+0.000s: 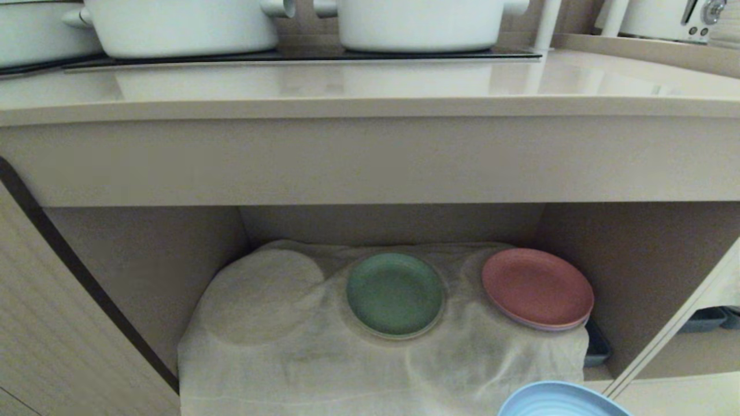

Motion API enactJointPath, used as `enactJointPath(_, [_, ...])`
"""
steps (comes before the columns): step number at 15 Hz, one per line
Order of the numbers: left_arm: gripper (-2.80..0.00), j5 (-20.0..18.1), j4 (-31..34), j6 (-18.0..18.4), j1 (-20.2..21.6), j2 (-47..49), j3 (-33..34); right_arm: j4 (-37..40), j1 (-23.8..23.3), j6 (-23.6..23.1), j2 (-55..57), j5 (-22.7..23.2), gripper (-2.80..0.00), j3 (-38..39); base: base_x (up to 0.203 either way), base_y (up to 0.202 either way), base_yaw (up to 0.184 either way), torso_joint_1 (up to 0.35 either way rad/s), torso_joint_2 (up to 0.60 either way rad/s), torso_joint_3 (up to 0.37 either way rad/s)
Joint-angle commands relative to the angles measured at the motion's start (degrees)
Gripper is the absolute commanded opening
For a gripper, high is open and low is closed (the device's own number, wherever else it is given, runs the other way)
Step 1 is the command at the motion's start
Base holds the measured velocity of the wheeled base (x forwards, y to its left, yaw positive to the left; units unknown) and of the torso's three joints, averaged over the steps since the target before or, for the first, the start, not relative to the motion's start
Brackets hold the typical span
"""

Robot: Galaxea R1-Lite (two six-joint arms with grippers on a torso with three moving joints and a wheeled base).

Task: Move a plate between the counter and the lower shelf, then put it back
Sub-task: Put the plate in the cupboard

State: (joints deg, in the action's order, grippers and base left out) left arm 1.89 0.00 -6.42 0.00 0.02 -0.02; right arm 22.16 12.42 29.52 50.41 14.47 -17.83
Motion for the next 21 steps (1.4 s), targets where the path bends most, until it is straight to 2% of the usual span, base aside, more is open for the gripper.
enactJointPath(1, [-2.8,0.0,0.0,-0.1,0.0,0.0,0.0,0.2,0.0,0.2,-0.3,0.2,-2.8,0.0,0.0,0.0,0.0,0.0,0.0,0.0])
enactJointPath(21, [-2.8,0.0,0.0,-0.1,0.0,0.0,0.0,3.3,0.1,0.2,-3.4,0.2,-2.8,-0.4,0.0,0.0,0.0,0.0,0.0,0.0])
